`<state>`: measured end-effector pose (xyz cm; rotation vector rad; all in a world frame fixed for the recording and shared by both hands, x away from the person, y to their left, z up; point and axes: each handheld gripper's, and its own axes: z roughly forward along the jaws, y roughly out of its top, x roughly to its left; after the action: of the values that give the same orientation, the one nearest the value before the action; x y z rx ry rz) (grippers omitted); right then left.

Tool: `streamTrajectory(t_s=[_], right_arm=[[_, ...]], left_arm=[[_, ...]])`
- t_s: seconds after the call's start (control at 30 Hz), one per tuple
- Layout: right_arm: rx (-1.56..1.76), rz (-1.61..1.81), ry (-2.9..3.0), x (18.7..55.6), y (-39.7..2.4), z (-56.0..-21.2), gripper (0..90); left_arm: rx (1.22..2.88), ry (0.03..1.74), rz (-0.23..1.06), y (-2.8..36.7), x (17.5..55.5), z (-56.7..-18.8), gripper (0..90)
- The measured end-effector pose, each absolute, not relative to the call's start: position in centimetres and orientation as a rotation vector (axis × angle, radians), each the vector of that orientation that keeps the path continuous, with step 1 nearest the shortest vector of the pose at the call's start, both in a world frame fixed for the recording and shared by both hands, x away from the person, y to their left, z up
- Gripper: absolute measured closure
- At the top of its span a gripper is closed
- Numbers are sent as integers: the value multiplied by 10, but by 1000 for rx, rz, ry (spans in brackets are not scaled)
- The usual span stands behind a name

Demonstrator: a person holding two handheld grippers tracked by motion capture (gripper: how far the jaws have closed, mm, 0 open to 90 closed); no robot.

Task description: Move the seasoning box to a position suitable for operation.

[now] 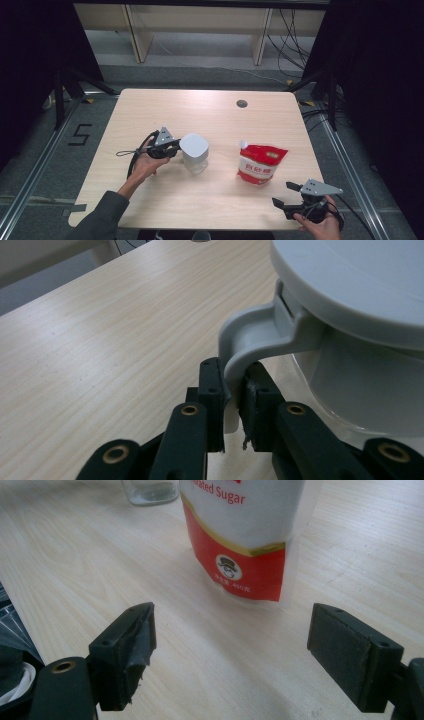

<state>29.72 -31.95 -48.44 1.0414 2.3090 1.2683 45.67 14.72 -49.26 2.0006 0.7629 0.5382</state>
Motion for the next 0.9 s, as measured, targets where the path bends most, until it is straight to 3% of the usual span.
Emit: streamTrajectory(t_s=[0.5, 0.57, 0.73, 0.8, 0.87, 0.9], right_arm=[[1068, 1272, 2296, 296, -320, -484, 205], [1071, 1274, 2297, 296, -320, -485, 205], [1070, 1270, 2303, 296, -320, -484, 205], [1071, 1268, 2301, 296, -319, -484, 205], [1071, 1273, 2305, 296, -320, -484, 205], [1071, 1273, 2305, 296, -320, -484, 205]], left_arm=[[2001, 878, 530, 155, 417, -486, 771], [1999, 880, 504, 158, 410, -485, 817], [1999, 858, 476, 161, 401, -486, 817], [2003, 882, 465, 162, 403, -488, 765], [2041, 874, 478, 163, 408, -489, 638], [2041, 874, 478, 163, 408, -489, 617]])
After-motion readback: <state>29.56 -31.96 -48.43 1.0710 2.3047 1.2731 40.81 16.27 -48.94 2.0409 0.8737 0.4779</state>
